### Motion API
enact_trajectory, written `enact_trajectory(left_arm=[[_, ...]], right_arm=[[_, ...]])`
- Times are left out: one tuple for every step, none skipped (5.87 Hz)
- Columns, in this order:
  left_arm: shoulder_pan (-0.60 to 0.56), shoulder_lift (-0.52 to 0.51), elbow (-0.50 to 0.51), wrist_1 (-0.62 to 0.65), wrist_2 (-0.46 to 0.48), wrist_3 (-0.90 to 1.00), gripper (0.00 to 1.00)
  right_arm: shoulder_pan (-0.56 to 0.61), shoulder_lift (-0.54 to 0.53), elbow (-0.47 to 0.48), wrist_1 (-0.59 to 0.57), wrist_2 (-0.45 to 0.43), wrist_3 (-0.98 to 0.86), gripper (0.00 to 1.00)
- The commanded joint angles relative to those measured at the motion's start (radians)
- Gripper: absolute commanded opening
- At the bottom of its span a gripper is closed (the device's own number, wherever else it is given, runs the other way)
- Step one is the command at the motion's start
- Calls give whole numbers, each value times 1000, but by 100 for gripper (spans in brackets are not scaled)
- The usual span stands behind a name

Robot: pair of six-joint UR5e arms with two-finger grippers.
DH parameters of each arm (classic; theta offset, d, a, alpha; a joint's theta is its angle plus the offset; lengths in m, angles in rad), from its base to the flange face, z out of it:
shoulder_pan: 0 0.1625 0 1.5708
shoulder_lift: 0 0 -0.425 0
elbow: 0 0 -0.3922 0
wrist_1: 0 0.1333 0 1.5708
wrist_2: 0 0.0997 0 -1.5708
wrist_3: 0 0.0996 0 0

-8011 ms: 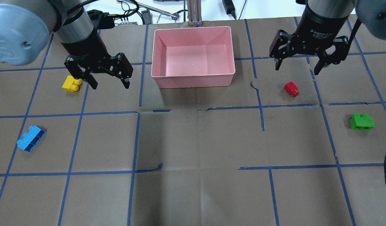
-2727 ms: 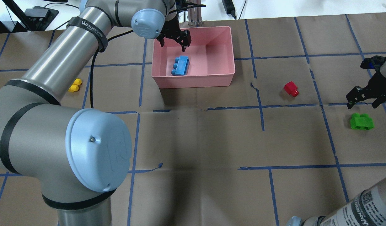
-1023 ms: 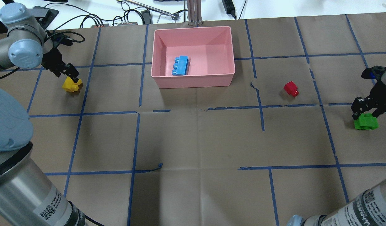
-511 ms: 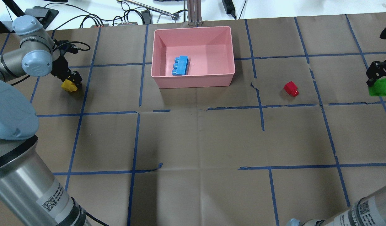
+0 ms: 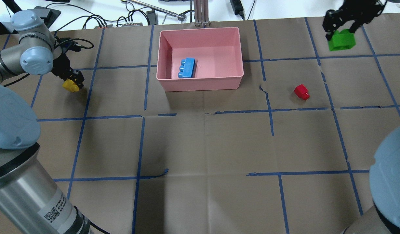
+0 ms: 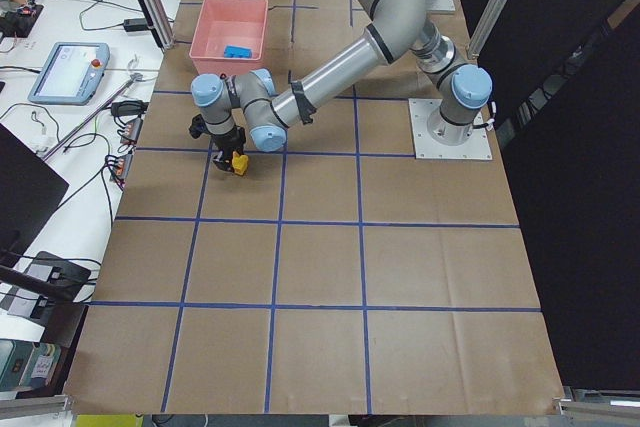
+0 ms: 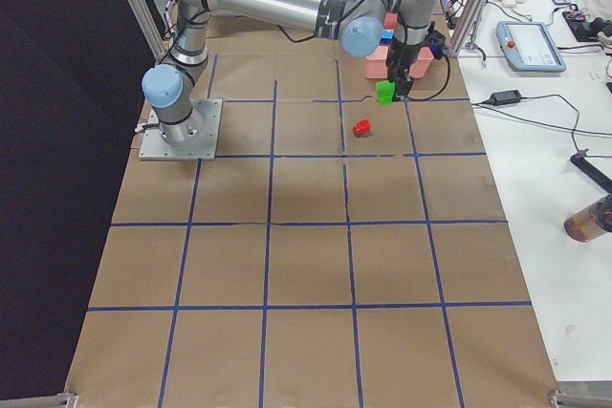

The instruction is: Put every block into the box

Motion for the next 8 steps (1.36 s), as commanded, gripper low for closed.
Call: enact_trajectory(left_arm=[[-146, 72, 56, -109, -10, -198, 4], [-237, 87, 96, -131, -12, -378, 4], [-288, 99, 109, -149, -32, -456, 4], [-310, 116, 112, -155, -120, -577, 4], [-328, 121, 110, -155, -210, -671, 4], [-359, 110, 107, -155, -313, -705, 4], [-402, 91, 100, -137, -367, -710, 4], [-440, 62, 109, -72, -369, -736, 7]], right_arm=[[260, 141, -157, 2, 5, 294, 31], [340, 252, -262, -13, 69, 423, 31], [367, 336, -325, -28, 94, 456, 32], [364, 348, -323, -60, 102, 441, 99], [351, 340, -321, -53, 102, 436, 100], [326, 332, -326, -47, 100, 420, 100], [270, 302, -324, -33, 100, 371, 100], [187, 255, -320, 54, 90, 290, 100]])
